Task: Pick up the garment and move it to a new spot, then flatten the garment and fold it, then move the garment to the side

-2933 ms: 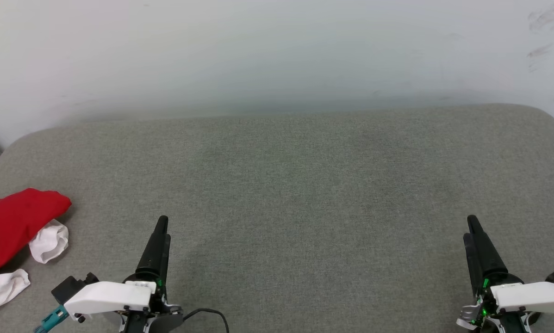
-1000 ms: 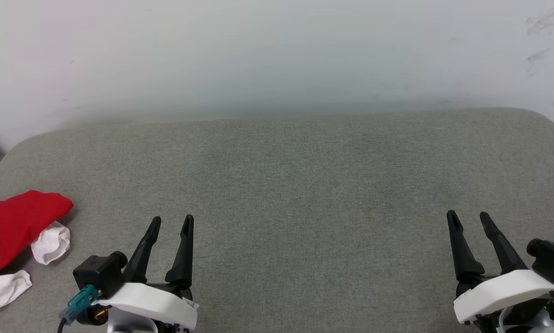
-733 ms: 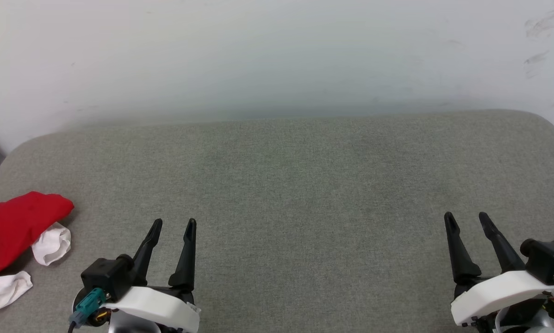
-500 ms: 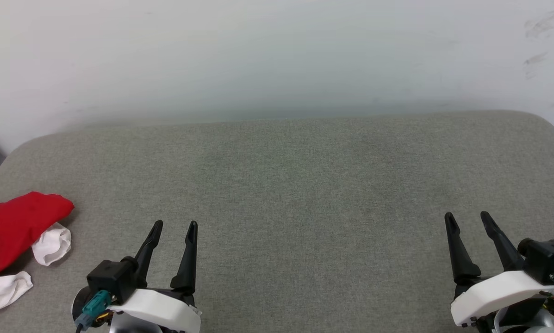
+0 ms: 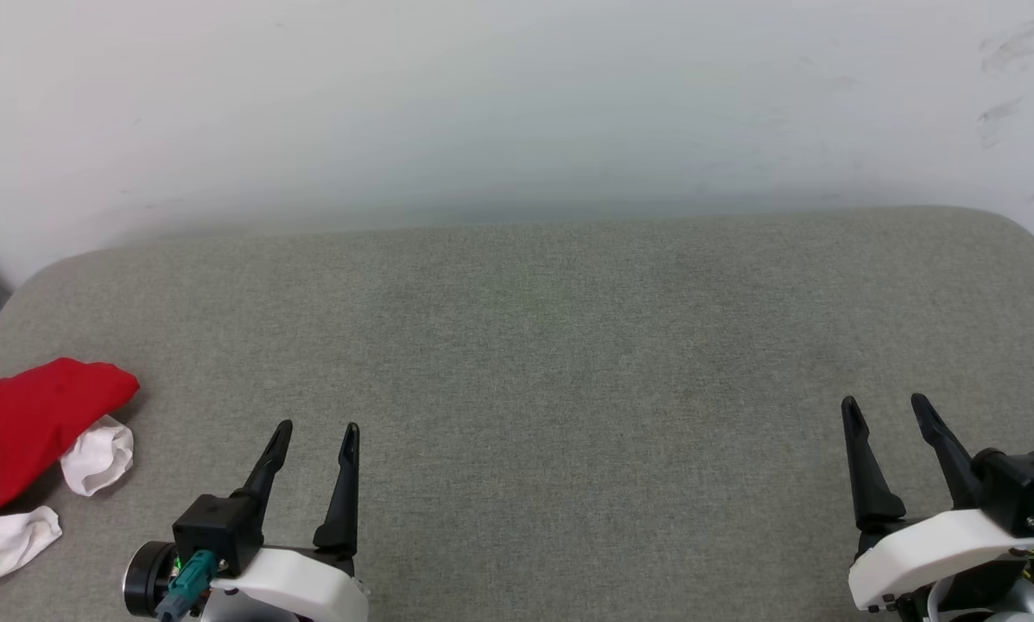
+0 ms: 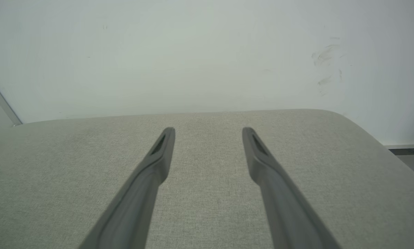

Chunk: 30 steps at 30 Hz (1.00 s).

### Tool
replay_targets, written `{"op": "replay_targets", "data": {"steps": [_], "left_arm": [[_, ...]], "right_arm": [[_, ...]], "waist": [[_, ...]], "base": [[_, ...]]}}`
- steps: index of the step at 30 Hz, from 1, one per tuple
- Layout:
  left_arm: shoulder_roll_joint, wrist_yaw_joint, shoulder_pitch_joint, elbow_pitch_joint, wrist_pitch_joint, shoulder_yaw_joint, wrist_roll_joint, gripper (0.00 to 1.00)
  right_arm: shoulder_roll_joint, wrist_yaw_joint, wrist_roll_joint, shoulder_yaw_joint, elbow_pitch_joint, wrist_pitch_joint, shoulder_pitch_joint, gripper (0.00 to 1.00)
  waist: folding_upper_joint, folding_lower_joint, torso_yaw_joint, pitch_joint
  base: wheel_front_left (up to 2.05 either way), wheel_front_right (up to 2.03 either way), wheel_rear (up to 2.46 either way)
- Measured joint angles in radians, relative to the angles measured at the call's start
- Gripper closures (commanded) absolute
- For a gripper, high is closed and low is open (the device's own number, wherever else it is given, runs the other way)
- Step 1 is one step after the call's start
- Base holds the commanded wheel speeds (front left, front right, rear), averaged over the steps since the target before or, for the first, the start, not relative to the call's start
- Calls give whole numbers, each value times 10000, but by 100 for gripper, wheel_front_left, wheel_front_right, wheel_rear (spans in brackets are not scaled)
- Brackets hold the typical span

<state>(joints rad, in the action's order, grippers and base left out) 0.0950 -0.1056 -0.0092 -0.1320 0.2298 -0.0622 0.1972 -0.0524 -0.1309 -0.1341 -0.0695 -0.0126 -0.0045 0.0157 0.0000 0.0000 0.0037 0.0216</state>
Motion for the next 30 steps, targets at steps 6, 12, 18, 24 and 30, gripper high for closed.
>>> {"op": "replay_targets", "data": {"steps": [6,12,18,24,30], "left_arm": [[-15,2,-1,-92,113,50,-426,0],[-31,4,-3,-142,213,115,-844,0],[-111,2,-55,-146,307,207,-1051,0],[-142,-13,-139,-169,332,303,-1047,0],[-159,-17,-181,-159,332,476,-1028,0]], "right_arm": [[2,0,341,-8,44,-123,0,0],[2,0,754,-19,42,-209,-4,0],[2,0,1095,-40,6,-240,-3,0],[4,0,1074,8,-58,-272,4,0],[6,0,1001,192,-132,-299,65,0]], "waist": [[0,0,10,-16],[0,0,34,-14],[0,0,208,-33],[0,1,654,-81],[0,0,1377,-109]], "base": [[0,0,0],[0,0,0],[0,0,0],[0,0,0],[0,0,0]]}}
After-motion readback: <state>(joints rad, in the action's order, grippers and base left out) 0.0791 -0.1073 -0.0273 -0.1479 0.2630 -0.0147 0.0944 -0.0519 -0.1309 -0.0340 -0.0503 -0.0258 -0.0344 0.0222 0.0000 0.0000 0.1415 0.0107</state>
